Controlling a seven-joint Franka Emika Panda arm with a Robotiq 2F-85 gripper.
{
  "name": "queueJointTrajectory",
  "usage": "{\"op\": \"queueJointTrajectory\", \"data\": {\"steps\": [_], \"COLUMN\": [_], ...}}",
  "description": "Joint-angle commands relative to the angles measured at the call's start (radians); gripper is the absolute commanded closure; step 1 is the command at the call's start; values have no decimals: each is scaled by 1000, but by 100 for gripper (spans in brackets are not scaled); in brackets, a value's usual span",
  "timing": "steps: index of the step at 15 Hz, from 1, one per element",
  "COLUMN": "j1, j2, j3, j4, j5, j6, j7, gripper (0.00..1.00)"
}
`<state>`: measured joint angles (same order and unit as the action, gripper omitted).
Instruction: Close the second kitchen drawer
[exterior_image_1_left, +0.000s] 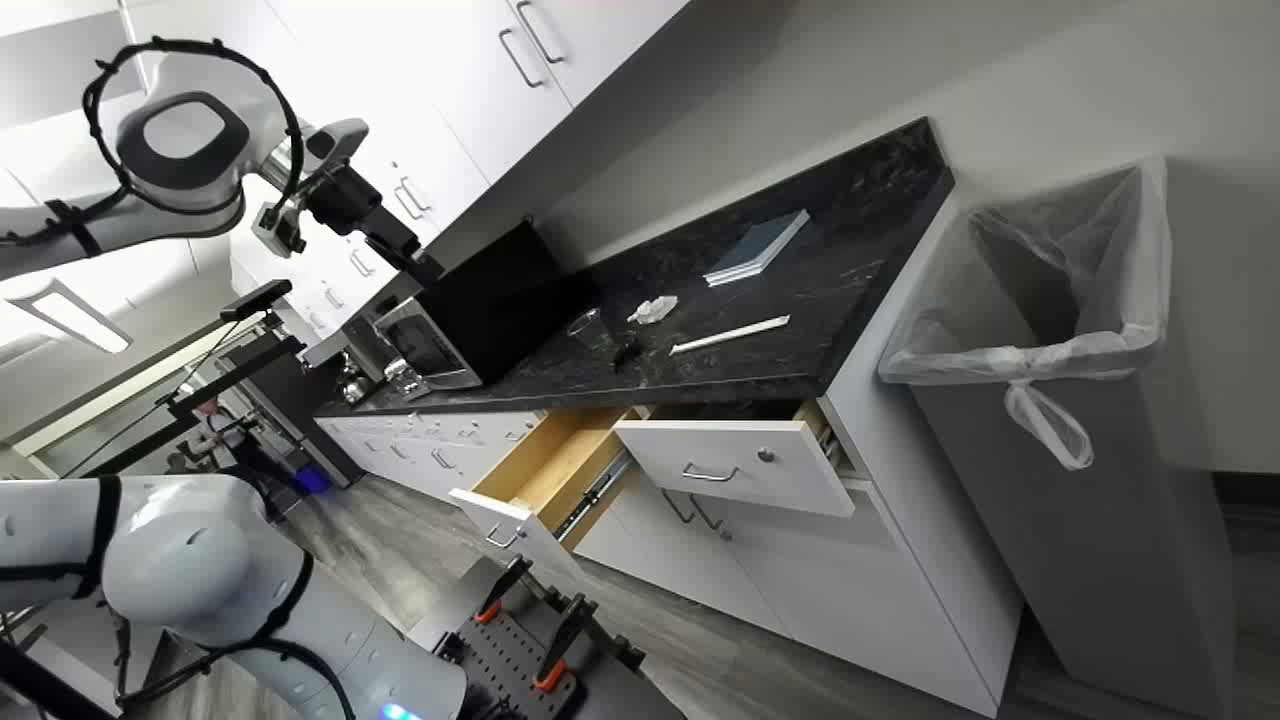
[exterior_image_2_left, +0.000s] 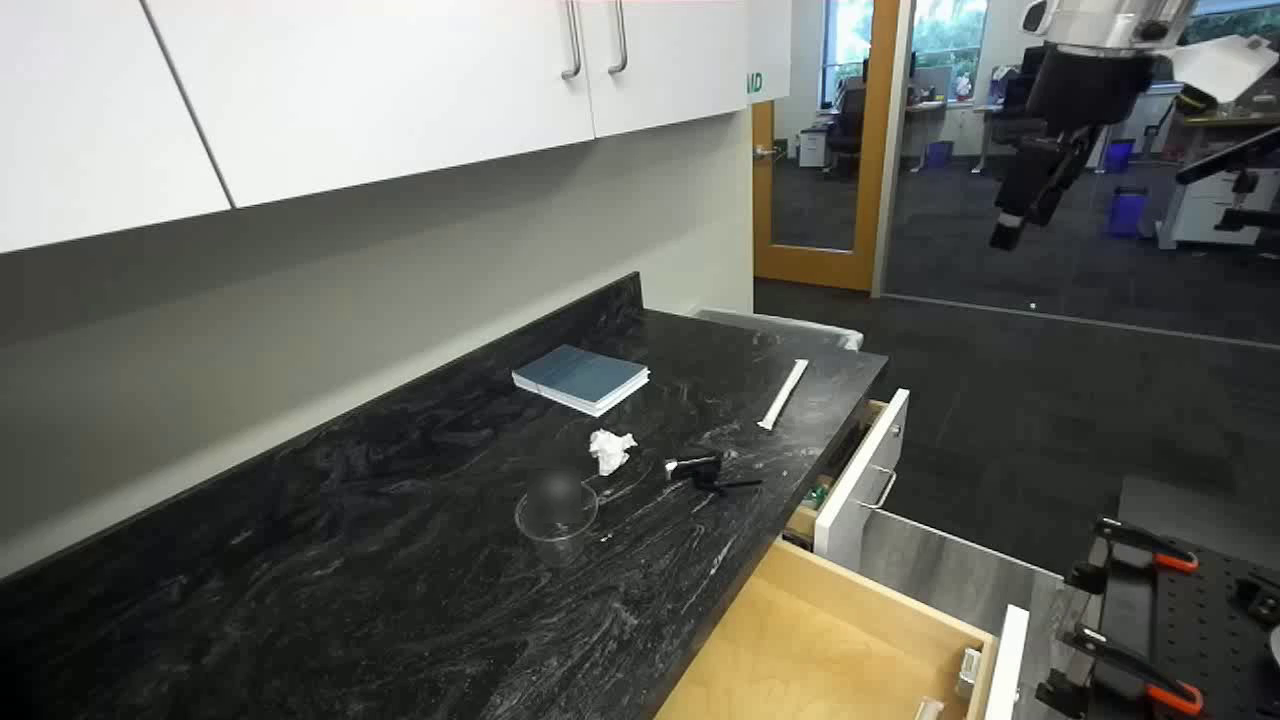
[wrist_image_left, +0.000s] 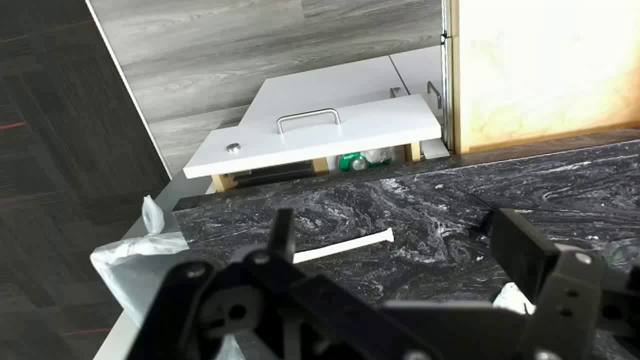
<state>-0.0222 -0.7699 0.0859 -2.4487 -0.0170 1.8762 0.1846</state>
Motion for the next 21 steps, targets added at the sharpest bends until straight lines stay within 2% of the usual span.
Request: {"op": "queueJointTrajectory", "data": {"steps": [1, 8, 11, 14, 17, 18, 21], "j1": [1, 14, 66, 87, 85, 1, 1], "j2": [1, -9, -47, -66, -70, 1, 1], "j3": [-1, 2, 41, 86, 89, -1, -1], "j4": [2, 3, 8, 0, -12, 2, 2], "j5": [-1, 4, 6, 26, 23, -1, -1], "j6": [-2, 7, -23, -67, -59, -2, -2], "j7": [0, -12, -50, -5, -2, 0, 0], "gripper": [0, 0, 0, 0, 0, 0, 0]}}
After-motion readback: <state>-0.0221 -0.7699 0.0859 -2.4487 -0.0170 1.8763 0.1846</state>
